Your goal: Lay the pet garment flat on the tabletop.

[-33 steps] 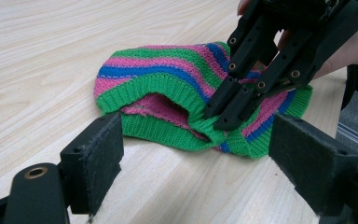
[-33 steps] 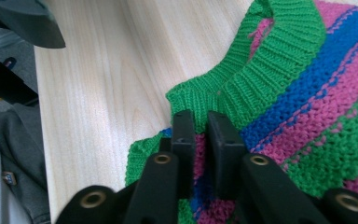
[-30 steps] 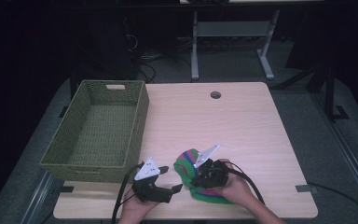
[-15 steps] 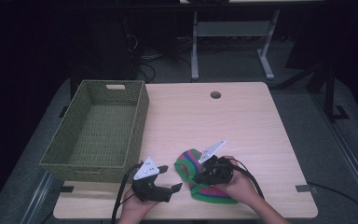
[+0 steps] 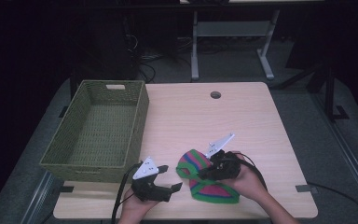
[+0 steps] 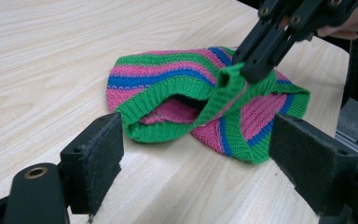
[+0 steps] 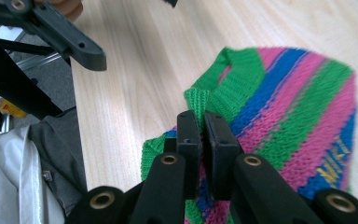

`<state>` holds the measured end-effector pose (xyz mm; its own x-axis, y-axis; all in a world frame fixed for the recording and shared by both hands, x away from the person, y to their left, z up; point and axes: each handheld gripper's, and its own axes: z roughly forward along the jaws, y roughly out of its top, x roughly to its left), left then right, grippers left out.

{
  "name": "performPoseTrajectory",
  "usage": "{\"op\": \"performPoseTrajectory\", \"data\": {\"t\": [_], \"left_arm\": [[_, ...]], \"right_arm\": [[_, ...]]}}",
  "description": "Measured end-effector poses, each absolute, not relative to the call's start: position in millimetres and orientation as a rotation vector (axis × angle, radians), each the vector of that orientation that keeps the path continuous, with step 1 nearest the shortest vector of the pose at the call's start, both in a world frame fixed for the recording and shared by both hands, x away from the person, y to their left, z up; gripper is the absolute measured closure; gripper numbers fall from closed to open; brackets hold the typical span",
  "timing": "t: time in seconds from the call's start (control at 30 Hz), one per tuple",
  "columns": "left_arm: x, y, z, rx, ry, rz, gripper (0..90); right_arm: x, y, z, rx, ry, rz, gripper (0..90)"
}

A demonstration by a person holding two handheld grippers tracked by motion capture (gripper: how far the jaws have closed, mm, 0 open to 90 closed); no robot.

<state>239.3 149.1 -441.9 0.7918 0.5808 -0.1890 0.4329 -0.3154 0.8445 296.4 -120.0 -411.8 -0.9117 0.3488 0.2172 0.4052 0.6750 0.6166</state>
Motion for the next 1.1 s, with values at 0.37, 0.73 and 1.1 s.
{"op": "performPoseTrajectory", "data": {"t": [0.37,0.73,1.1], "left_arm": [[239,147,-441,1.953,0.75,0.178,17.6],[238,142,-433,1.921,0.724,0.196,17.7],[247,142,-430,1.919,0.721,0.2,17.6]], "right_arm": [[300,-138,-380,-0.652,-2.779,-1.165,85.3],[302,-154,-364,-0.633,-2.749,-1.229,85.3],[303,-162,-347,-0.562,-2.769,-1.273,85.3]]}}
